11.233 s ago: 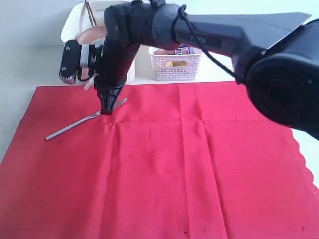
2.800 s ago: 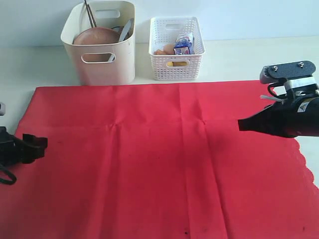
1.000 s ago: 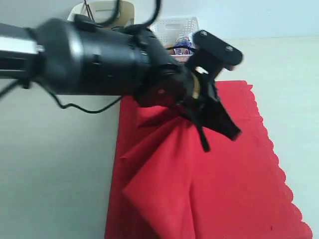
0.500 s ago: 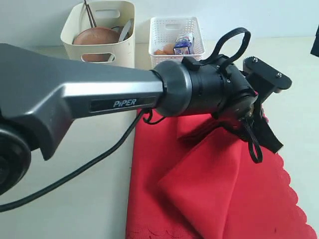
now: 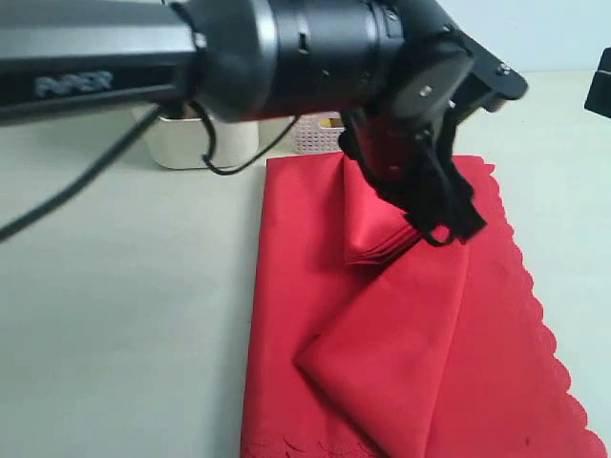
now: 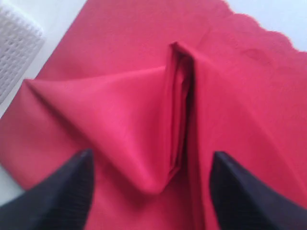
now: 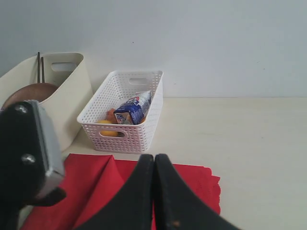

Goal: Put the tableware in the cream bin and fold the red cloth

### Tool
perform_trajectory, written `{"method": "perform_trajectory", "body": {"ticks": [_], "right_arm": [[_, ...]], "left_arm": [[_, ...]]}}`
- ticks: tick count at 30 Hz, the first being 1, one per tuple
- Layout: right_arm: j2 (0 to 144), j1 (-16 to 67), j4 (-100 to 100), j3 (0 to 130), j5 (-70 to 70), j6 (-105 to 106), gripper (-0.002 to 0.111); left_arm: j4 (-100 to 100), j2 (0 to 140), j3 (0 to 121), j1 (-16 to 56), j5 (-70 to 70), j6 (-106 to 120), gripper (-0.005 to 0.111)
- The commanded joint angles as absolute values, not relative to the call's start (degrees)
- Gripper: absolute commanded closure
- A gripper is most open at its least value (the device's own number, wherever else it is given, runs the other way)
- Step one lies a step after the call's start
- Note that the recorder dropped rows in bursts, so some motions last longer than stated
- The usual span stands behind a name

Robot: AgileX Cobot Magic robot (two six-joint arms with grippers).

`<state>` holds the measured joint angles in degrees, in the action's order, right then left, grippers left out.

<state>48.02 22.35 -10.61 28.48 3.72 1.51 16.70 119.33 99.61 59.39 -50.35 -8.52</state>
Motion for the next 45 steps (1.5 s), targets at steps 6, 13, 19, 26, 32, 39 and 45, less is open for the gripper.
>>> {"method": "perform_trajectory", "body": {"ticks": [6, 13, 19, 26, 32, 39, 45], "right_arm": [[47.7, 22.0, -10.1, 28.4, 3.5, 1.5, 0.108], [47.7, 22.0, -10.1, 28.4, 3.8, 1.4, 0.108], [47.7, 22.0, -10.4, 28.4, 3.9, 1.3, 0.108], [47.7, 22.0, -10.4, 28.4, 3.0, 1.3, 0.108], [47.4, 22.0, -10.1, 28.4, 2.9, 1.4, 0.108], [46.3, 22.0, -9.9, 28.4, 2.9, 1.4, 0.108], [46.3, 22.0, -9.9, 28.4, 3.4, 1.4, 0.108]], "left_arm": [[17.1, 109.9, 77.0, 56.5, -49.0, -7.7, 0.106], [14.0, 112.2, 64.3, 56.8, -28.5, -7.9, 0.106], [11.8, 114.2, 64.3, 60.8, -15.4, -6.5, 0.106], [11.8, 113.8, 69.6, 69.5, -8.8, -5.4, 0.106], [13.4, 109.2, 72.0, 74.4, -10.0, -1.5, 0.106], [17.0, 104.0, 70.6, 68.9, -27.8, -1.8, 0.106], [16.4, 108.5, 61.7, 61.1, -16.2, -2.6, 0.106]]}}
